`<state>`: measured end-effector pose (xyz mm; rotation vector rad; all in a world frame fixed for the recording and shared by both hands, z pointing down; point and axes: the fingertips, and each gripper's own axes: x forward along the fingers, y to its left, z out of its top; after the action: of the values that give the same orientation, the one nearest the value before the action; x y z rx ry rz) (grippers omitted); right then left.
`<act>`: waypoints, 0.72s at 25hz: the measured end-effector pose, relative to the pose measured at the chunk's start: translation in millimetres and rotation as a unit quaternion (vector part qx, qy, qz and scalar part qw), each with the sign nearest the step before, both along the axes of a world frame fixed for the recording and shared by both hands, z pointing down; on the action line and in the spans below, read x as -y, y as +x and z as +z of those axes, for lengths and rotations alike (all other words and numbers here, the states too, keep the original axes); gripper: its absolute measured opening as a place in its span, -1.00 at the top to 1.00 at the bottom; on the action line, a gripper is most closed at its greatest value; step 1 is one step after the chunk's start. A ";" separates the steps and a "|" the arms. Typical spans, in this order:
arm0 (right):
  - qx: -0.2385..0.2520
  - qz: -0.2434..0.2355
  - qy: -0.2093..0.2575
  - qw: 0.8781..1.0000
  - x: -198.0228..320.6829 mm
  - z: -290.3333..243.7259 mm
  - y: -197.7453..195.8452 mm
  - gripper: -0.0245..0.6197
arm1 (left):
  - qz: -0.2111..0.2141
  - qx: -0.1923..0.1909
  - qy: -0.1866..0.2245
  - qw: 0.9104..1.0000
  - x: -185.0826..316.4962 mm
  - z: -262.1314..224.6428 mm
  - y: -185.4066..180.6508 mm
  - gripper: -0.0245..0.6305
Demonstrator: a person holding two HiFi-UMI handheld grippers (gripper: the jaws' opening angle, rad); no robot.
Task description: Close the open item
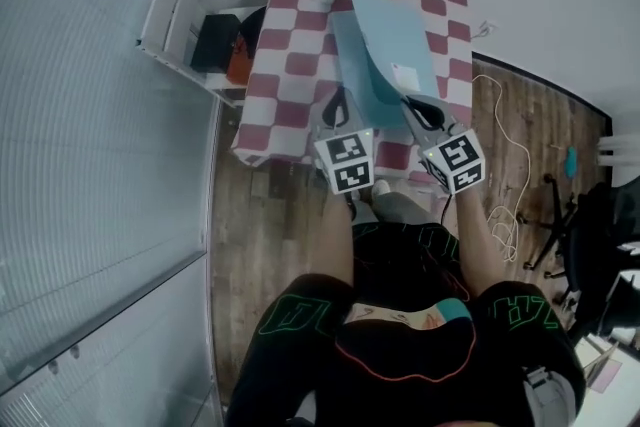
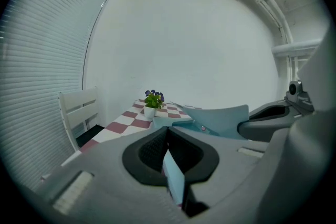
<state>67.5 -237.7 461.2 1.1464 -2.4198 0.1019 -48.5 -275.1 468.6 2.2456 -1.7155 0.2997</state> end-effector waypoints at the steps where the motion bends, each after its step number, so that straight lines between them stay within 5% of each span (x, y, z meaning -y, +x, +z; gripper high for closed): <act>1: -0.004 -0.006 -0.005 1.000 0.2 3.6 -3.1 0.89 | -0.005 -0.003 -0.002 1.000 0.4 2.3 -3.3 0.92; 18: -0.062 -0.120 -0.095 0.986 -2.9 69.0 -50.1 0.85 | -0.065 -0.015 -0.074 0.995 -0.2 54.2 -34.1 0.91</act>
<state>17.4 -234.7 530.1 0.7492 -2.3587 0.1761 -82.6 -275.0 522.8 2.0135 -1.7537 0.3486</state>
